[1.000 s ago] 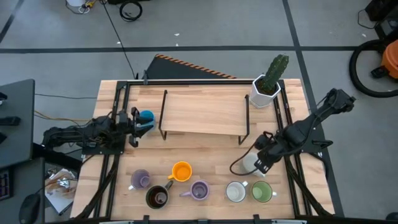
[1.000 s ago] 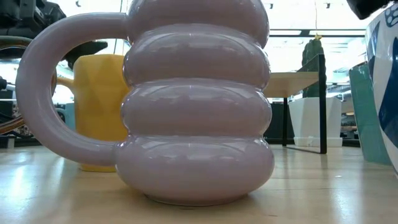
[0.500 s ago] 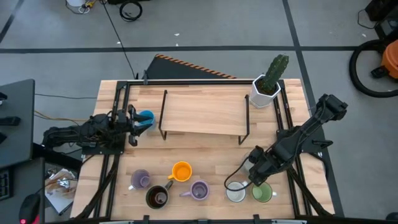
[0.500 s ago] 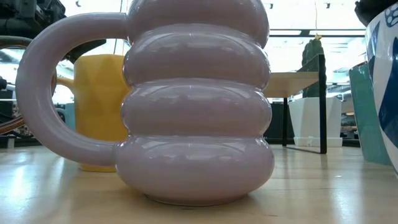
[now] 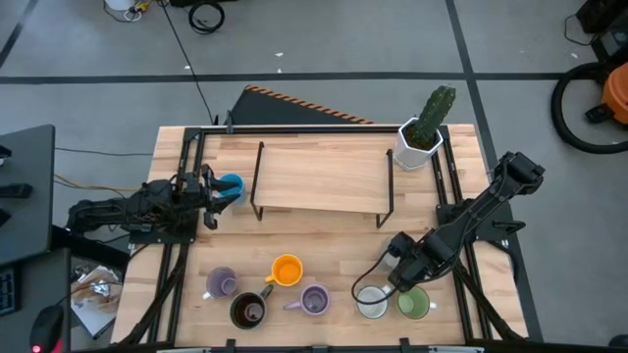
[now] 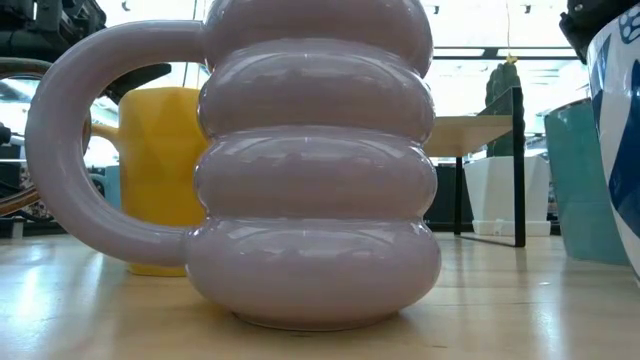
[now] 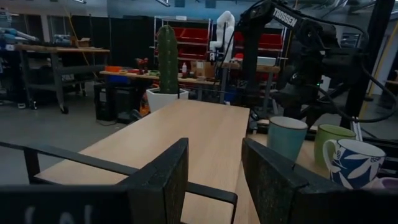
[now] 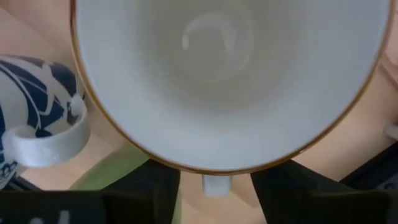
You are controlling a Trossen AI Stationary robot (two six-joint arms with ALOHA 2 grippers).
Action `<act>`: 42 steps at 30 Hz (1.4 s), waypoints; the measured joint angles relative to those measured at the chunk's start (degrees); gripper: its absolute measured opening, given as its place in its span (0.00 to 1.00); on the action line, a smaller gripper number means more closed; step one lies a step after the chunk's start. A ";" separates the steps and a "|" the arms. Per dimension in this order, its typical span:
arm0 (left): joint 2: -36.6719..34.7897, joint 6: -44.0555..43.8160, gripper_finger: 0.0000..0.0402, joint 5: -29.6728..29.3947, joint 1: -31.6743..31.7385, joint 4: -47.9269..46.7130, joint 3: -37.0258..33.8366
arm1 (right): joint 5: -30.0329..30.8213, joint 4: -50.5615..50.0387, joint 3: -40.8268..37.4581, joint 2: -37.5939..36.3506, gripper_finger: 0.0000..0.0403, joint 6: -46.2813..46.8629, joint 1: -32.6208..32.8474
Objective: Place coffee mugs
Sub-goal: Put the blue mug on the shelf
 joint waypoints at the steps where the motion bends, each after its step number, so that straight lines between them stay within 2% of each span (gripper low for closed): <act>1: 0.00 0.00 0.39 0.01 0.00 -0.03 0.00 | 0.09 -0.22 0.00 0.00 0.44 -0.01 0.00; 12: 0.00 -0.03 0.39 0.02 0.00 -0.25 0.04 | 0.54 -0.39 -0.02 0.00 0.19 -0.27 0.00; 42: 0.00 -0.45 0.39 0.02 0.00 -0.21 0.11 | 0.19 1.17 -1.29 -0.15 0.18 -4.97 -0.07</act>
